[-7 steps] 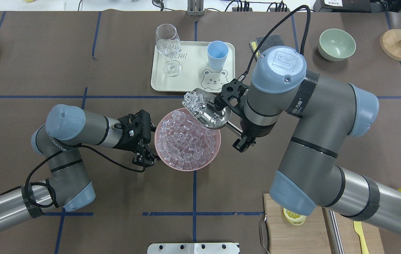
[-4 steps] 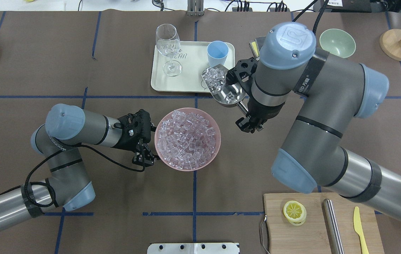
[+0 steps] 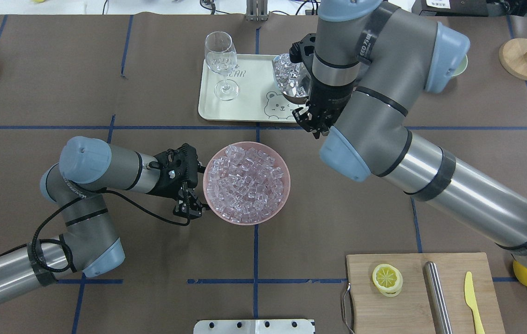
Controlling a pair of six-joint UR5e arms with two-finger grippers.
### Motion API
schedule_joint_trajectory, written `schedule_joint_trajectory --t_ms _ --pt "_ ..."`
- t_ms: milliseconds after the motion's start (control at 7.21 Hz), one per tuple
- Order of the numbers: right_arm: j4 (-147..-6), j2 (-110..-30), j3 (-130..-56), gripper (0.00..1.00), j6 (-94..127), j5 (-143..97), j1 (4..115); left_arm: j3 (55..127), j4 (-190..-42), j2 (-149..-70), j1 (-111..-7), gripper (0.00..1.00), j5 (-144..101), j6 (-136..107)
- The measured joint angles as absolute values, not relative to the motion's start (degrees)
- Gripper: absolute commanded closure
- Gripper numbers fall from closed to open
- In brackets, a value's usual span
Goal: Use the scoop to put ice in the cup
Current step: 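Carry loaded scoop over to blue cup on white tray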
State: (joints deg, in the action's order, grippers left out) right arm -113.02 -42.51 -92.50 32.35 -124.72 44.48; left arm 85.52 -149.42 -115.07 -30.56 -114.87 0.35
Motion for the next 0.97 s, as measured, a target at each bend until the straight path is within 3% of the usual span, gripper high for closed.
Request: schedule_joint_trajectory --t_ms 416,971 --pt "-114.3 -37.7 -84.5 1.0 31.7 -129.3 46.8 85.5 -149.4 -114.9 -30.6 0.0 -114.9 0.4" --pt "-115.1 -37.3 -85.2 1.0 32.0 -127.1 46.3 85.4 -149.5 -114.9 -30.4 0.0 -114.9 0.4"
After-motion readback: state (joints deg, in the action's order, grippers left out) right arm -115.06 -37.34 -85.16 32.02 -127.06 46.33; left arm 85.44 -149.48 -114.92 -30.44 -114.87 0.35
